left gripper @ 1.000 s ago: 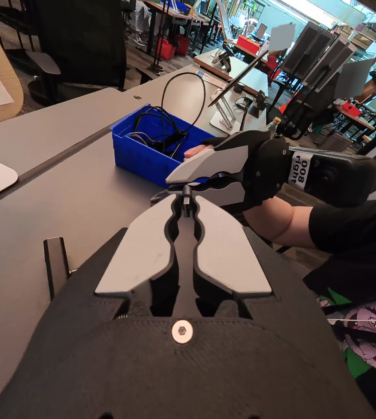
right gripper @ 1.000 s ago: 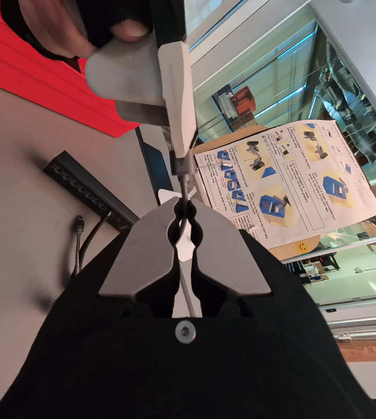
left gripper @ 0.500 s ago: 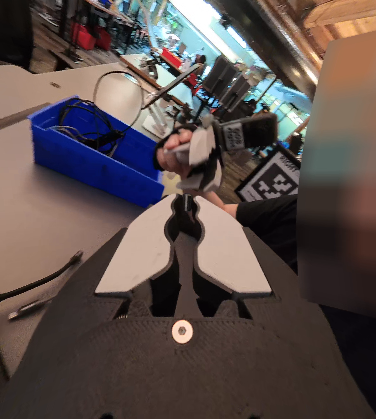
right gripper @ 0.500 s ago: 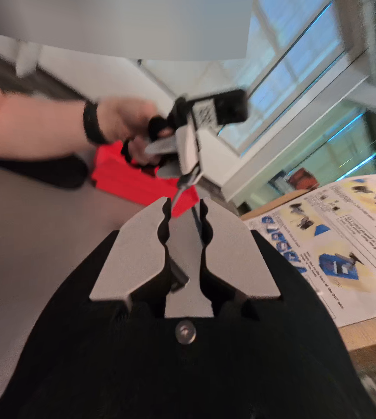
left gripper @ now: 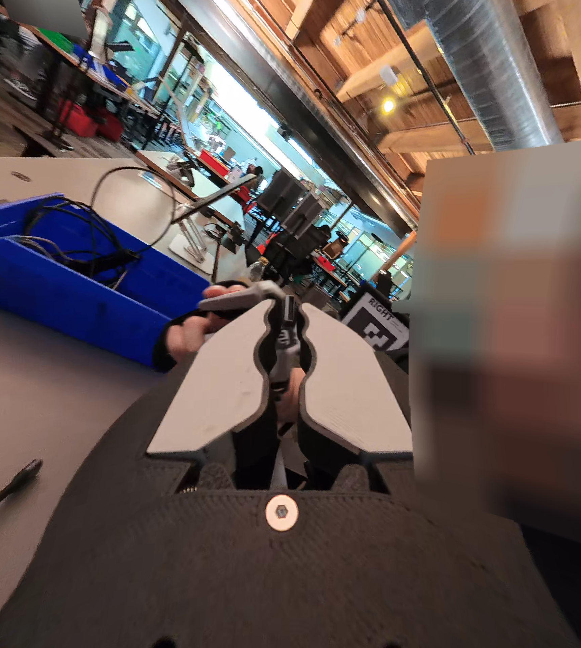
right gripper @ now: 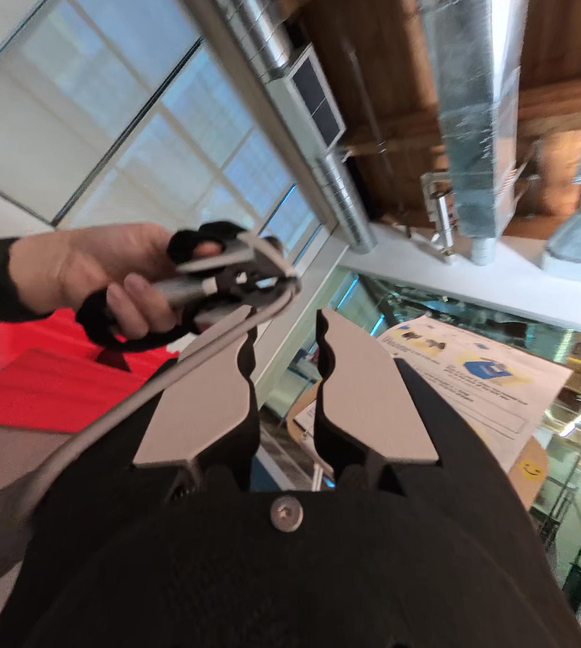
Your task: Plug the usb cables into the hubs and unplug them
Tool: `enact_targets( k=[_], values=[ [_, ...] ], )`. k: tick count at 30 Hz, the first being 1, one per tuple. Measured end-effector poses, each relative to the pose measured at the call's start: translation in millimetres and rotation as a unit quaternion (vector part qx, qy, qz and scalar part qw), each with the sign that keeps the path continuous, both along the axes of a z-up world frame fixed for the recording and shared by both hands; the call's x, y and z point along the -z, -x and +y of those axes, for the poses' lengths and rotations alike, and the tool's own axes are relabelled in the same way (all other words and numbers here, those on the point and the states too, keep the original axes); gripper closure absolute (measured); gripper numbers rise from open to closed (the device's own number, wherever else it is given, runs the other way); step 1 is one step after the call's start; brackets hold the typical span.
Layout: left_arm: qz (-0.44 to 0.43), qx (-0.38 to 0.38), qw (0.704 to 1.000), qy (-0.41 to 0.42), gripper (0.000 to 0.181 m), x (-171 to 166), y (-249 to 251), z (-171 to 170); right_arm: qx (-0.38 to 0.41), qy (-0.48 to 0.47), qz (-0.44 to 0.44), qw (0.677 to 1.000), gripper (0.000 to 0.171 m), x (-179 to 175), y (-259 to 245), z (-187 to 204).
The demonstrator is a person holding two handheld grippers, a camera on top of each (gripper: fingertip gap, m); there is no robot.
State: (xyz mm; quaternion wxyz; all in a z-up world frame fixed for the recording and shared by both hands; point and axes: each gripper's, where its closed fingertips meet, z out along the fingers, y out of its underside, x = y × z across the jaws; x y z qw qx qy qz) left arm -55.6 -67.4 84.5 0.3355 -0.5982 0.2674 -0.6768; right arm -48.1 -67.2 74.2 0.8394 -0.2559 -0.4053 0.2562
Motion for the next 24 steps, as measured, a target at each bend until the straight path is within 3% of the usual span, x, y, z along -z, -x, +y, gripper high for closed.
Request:
enact_targets(
  k=[1,7,24],
  values=[
    [0.003,-0.002,1.000,0.002,0.174,2,0,2,0.006,-0.001,0.013,1.000,0.140,-4,-3,-1],
    [0.010,-0.029,0.999,0.024,0.173,9,3,14,0.056,-0.015,-0.050,0.997,0.159,0,2,7],
    [0.041,-0.037,0.998,0.031,0.173,21,2,18,0.066,-0.006,-0.126,0.990,0.164,13,7,18]
  ],
)
